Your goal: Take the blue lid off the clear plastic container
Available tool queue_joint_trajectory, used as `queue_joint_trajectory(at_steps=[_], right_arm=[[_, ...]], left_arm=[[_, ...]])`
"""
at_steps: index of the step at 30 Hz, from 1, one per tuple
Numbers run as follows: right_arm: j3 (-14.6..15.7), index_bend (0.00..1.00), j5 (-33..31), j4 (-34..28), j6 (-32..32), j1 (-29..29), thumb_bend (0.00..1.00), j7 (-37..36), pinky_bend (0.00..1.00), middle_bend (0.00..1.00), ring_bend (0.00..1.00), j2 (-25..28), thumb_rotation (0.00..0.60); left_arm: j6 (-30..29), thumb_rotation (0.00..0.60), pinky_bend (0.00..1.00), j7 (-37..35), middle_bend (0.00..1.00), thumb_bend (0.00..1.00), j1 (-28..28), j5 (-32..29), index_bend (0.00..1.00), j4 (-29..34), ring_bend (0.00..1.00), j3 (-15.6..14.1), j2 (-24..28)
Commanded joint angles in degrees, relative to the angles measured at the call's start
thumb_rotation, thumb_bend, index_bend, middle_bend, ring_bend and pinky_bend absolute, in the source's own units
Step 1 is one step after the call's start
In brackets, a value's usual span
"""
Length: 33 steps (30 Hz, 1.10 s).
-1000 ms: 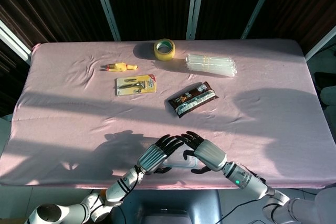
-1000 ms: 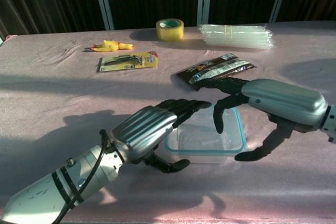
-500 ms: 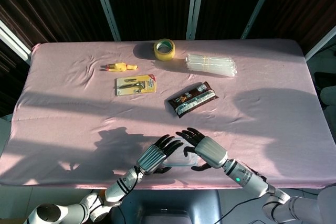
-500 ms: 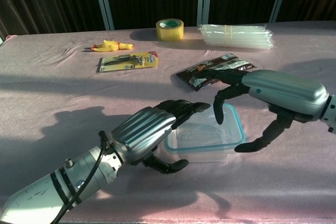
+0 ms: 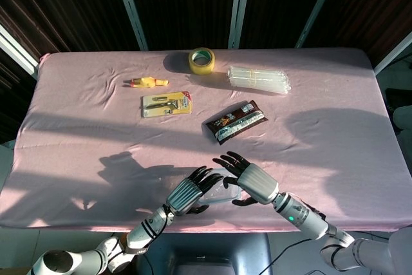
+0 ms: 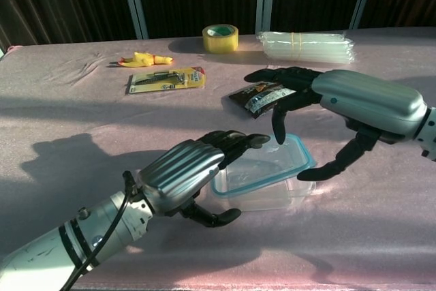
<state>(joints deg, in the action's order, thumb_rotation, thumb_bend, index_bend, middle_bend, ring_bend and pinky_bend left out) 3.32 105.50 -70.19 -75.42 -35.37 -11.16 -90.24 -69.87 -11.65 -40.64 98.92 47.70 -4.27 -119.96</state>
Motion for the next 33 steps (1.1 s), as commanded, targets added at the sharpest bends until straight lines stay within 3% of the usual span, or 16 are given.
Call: queue_joint_trajectory(at_steps=[1, 10, 33], right_arm=[[0.0, 0.64, 1.37, 2.51, -1.99, 0.09, 0.4, 0.43, 0.0, 0.16, 0.0, -1.47, 0.6], [0.65, 0.66, 2.1, 9.05, -3.6, 0.34, 0.43, 0.75, 0.02, 0.18, 0.0, -4.57, 0.6], [-0.99, 0.68, 2.25, 12.11, -6.28, -1.21, 0.44, 5.84, 0.02, 0.19, 0.0, -5.56, 0.6]], left_arm=[[-0.55, 0.6, 0.5, -0.72, 0.57, 0.32, 0.15, 0.23, 0.0, -0.27, 0.49, -0.13, 0.12], [-1.3, 0.6, 0.5, -2.7, 0.57, 0.32, 0.55, 0.44, 0.0, -1.35, 0.49, -0.47, 0.35], [-2.43, 0.6, 0.52, -5.08, 0.58, 0.32, 0.71, 1.86, 0.0, -3.06, 0.5, -1.84, 0.93]])
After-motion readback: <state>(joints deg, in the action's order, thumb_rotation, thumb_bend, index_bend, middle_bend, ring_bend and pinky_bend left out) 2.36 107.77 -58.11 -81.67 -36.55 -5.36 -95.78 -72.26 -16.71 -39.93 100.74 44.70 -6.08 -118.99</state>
